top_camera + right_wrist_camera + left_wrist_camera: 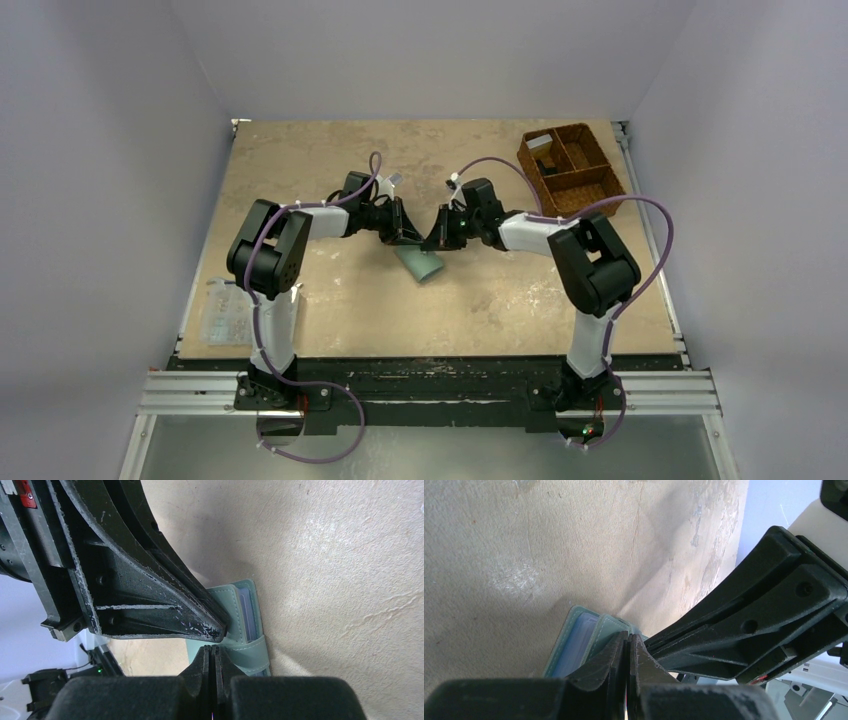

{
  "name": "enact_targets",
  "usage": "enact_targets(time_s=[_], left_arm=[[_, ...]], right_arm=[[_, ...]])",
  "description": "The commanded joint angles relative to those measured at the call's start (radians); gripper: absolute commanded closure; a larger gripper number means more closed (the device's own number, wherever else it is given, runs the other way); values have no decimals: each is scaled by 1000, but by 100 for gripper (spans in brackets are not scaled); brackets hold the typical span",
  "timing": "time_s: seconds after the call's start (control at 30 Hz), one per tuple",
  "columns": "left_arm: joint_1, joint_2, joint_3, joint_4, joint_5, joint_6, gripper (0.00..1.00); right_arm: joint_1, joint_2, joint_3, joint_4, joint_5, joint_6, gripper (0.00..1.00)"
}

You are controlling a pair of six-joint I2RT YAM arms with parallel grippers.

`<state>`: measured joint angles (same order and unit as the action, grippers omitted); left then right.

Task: Put the credit cards into the card holder
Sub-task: Close the card holder at the center of the board.

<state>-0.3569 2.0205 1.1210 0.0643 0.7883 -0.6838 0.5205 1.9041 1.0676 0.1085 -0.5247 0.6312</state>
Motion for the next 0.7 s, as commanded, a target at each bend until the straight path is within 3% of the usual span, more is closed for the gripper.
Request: enact_targets(time_s=[0.0, 0.37, 0.67], left_arm=[[-42, 53, -52, -131, -86, 66, 100], [-42, 55, -51, -133, -89, 66, 100], [-42, 54, -52, -132, -90, 67, 100]], right_arm=[[64, -11, 11, -67, 84, -39, 100], [166, -57, -52, -72, 340, -71, 100], [168, -28, -252, 181, 354, -7, 100]])
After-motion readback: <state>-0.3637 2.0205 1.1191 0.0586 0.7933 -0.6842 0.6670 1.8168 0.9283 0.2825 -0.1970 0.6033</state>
